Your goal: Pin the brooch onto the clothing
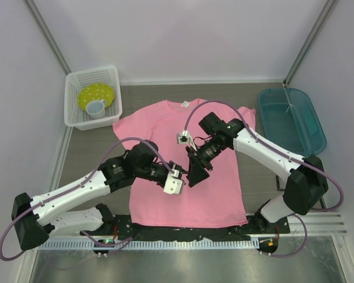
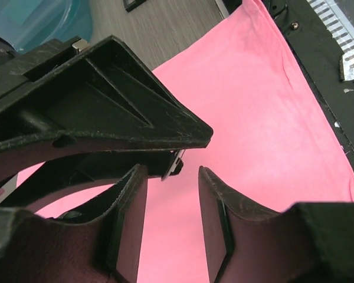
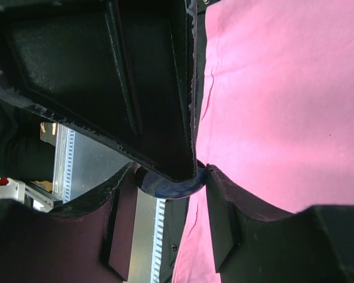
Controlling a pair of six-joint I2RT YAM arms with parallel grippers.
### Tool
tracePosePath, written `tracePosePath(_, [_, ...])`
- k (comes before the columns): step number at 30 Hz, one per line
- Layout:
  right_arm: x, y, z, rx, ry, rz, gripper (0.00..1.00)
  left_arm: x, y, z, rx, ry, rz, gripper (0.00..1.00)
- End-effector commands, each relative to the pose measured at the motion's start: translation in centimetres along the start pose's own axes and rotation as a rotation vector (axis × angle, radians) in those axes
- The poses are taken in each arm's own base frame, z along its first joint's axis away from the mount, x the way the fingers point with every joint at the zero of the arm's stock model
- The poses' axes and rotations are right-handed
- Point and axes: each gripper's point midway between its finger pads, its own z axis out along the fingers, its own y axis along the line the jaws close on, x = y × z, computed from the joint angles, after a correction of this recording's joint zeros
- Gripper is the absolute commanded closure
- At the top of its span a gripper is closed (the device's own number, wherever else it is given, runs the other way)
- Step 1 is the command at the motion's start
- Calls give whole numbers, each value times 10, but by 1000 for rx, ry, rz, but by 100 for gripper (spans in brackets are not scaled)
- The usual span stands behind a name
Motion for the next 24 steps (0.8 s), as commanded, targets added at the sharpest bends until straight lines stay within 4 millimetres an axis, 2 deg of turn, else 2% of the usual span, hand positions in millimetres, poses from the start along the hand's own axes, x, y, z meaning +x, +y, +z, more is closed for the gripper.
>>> tracePosePath(1, [-8,7,-1,2,-18,-45,59,-22,6,0,22,-50,48,58])
tracePosePath(8, [-10,10,1,-2,-13,-52,60,-20,4,5,50,-35,60,72])
tracePosePath(13, [-9,7,-1,25,-3,-62,58,-20,3,3,52,-23,32,90])
tracePosePath(15, [-7,-1,-5,80,13,-74,47,-18,1,-1,48,-6,6,100])
tracePosePath(16, [-9,-2,-8,103,13,-85,41,-17,2,-3,36,6,-14,100])
tracePosePath(17, [-10,-5,-11,128,12,-85,30,-17,0,-8,28,13,-52,100])
tracePosePath(18, [-13,-9,-18,175,7,-99,25,-19,-1,-10,26,11,-85,100])
tracePosePath(21, [-27,-19,-45,265,-51,-102,13,-24,-3,-21,24,-8,-255,100])
tracePosePath(22, [-33,-27,-62,308,-93,-89,6,-22,3,-27,1,-10,-310,100])
tracePosePath(24, [-41,-35,-78,354,-144,-88,3,-31,5,-33,-1,-64,-478,100])
